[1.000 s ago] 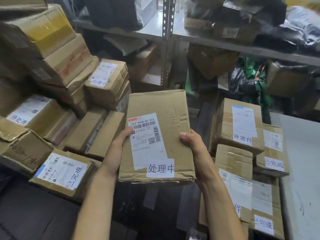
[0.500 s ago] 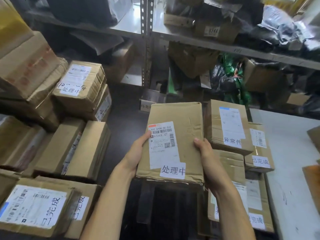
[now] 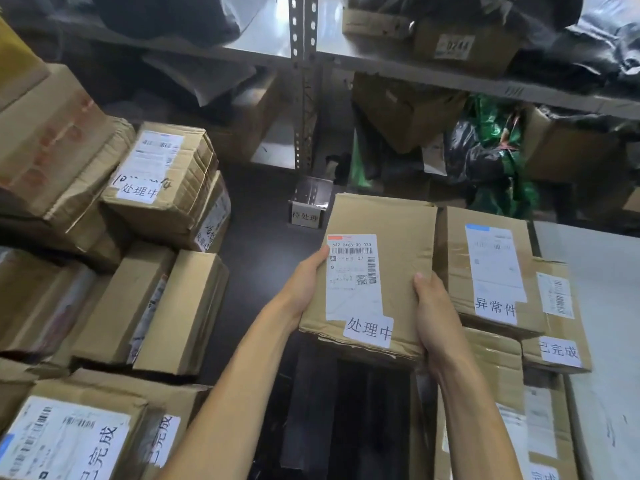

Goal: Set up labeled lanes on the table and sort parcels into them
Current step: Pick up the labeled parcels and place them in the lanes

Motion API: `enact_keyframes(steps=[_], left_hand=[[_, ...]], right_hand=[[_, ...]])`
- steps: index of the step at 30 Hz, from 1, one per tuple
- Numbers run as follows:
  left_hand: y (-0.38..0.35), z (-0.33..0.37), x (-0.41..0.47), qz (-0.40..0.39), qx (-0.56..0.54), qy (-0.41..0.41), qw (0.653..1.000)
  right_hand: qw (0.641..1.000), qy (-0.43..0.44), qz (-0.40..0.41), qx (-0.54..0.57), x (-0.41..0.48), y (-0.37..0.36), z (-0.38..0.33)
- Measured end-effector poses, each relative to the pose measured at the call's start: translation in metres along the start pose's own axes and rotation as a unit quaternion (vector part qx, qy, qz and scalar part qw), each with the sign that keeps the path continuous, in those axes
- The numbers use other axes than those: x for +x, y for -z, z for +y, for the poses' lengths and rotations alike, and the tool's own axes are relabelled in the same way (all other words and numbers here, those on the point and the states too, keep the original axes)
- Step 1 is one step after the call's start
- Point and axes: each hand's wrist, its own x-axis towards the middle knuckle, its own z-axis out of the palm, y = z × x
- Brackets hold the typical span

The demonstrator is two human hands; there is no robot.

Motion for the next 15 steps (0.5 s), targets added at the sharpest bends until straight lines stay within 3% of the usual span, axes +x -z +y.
enact_keyframes(steps=[15], left_hand=[[0.016, -0.008, 0.013, 0.011, -0.017, -0.002, 1.000]], right_hand=[[0.999, -0.038, -0.017, 0.003, 0.002, -0.013, -0.002]])
